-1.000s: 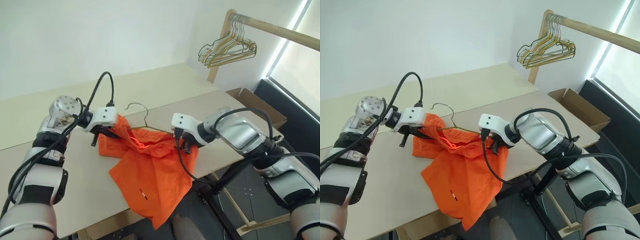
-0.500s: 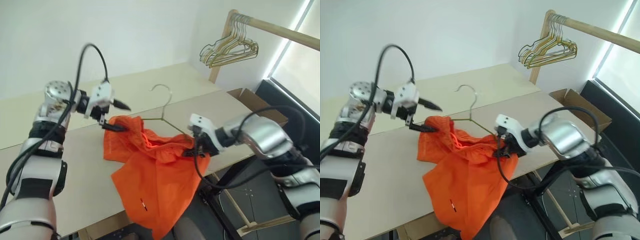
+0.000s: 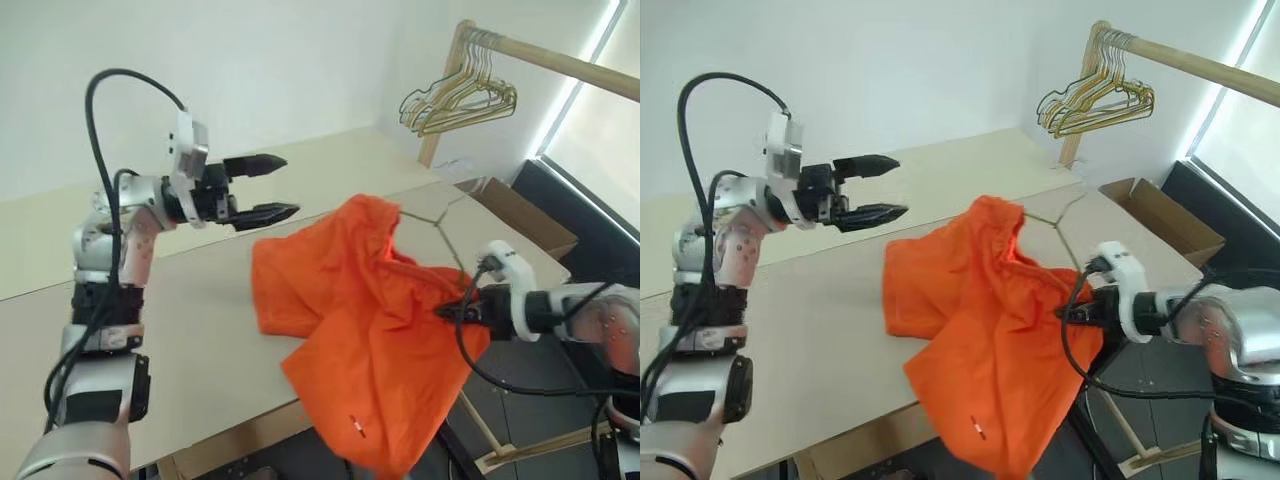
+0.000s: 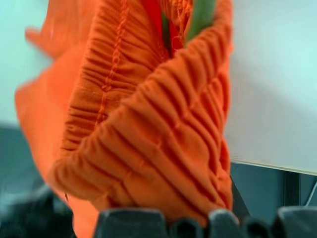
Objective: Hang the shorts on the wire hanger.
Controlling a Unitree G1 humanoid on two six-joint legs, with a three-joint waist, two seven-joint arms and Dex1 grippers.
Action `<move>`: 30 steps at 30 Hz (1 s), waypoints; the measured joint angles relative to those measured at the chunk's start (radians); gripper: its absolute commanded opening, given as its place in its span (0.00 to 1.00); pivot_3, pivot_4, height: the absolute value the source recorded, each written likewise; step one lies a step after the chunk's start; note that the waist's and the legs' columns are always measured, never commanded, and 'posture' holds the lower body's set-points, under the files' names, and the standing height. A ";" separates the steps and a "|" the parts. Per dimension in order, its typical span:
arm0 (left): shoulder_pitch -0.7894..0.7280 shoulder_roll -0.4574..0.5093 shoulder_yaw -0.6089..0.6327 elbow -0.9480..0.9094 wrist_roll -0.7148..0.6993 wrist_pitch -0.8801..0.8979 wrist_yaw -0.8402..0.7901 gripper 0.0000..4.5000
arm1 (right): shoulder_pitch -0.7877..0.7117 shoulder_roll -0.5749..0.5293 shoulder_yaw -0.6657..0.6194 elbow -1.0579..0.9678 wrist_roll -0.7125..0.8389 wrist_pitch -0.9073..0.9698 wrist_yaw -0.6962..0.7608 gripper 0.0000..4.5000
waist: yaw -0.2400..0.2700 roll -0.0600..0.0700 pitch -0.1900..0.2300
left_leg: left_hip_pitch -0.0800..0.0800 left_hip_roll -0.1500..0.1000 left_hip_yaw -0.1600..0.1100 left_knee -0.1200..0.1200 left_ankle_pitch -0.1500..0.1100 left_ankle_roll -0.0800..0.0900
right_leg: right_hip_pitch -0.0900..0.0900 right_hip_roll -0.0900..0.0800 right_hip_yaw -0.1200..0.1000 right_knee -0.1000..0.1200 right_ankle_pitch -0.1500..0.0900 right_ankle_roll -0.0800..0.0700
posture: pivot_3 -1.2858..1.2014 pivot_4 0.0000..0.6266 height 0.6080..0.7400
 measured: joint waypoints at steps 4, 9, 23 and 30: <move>0.039 -0.040 0.001 -0.131 -0.066 0.069 0.098 0.99 | 0.009 0.019 -0.166 0.033 0.088 0.000 -0.234 0.00 | -0.015 0.003 -0.002 | 0.008 0.000 0.002 -0.002 0.000 0.000 | 0.009 0.002 0.000 -0.004 0.000 0.000 | 0.35 0.05 1.00; 0.045 -0.058 0.001 -0.154 -0.081 0.082 0.137 0.99 | -0.030 0.051 -0.286 0.127 0.212 0.000 -0.542 0.00 | -0.047 0.006 -0.002 | 0.025 0.001 0.003 -0.004 -0.003 0.004 | 0.031 0.005 -0.001 -0.014 -0.001 0.002 | 0.35 0.03 1.00; 0.029 -0.060 -0.011 -0.172 -0.148 0.197 0.197 0.99 | -0.464 0.048 -0.554 0.546 0.273 0.000 -1.249 0.00 | -0.082 0.009 -0.004 | 0.025 0.002 0.008 -0.003 -0.003 0.006 | 0.033 0.005 0.001 -0.016 -0.001 0.003 | 0.36 0.01 1.00; -0.002 -0.082 0.026 -0.200 -0.203 0.239 0.305 0.99 | -0.568 0.045 -0.622 0.638 0.220 0.000 -1.349 0.00 | -0.078 0.009 -0.004 | 0.025 0.003 0.016 -0.003 -0.004 0.008 | 0.033 0.007 0.004 -0.017 0.000 0.004 | 0.36 0.03 1.00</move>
